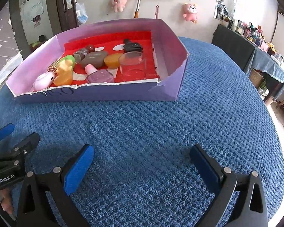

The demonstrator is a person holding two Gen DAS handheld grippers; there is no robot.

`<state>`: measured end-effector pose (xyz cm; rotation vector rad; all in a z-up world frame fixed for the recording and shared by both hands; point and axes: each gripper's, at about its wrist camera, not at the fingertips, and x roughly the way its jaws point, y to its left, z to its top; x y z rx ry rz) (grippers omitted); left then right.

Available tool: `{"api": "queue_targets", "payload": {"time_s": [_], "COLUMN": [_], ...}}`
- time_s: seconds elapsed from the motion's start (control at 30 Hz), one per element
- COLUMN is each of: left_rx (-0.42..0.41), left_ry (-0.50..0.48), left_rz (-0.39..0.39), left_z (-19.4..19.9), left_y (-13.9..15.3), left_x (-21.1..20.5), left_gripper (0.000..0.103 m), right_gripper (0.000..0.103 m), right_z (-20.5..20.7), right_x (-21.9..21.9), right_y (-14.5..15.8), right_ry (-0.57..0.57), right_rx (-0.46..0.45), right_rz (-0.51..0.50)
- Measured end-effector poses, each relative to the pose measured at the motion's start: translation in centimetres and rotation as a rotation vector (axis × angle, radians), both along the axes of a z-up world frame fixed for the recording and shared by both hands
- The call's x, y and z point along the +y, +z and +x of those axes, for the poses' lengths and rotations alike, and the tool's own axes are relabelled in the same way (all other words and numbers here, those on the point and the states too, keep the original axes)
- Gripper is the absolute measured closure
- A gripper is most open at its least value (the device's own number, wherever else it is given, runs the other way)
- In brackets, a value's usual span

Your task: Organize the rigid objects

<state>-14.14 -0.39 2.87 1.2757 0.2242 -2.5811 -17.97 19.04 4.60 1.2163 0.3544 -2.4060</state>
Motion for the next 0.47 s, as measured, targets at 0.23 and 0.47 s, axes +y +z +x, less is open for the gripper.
{"api": "queue_targets", "payload": {"time_s": [0.23,0.47], "left_rx": [0.001,0.0], "left_ry": [0.005,0.003], "left_rz": [-0.001,-0.001], "left_z": [-0.04,-0.06], "left_y": [0.02,-0.01], "left_x": [0.0,0.01], "left_gripper": [0.0,0.0], "right_gripper": [0.0,0.0], "right_z": [-0.13,-0.15], "right_x": [0.29,0.28], "right_y": [-0.02,-0.02], "right_ry": [-0.005,-0.005], "right_rx": [-0.002,-0.002], "right_rz": [-0.001,-0.001]}}
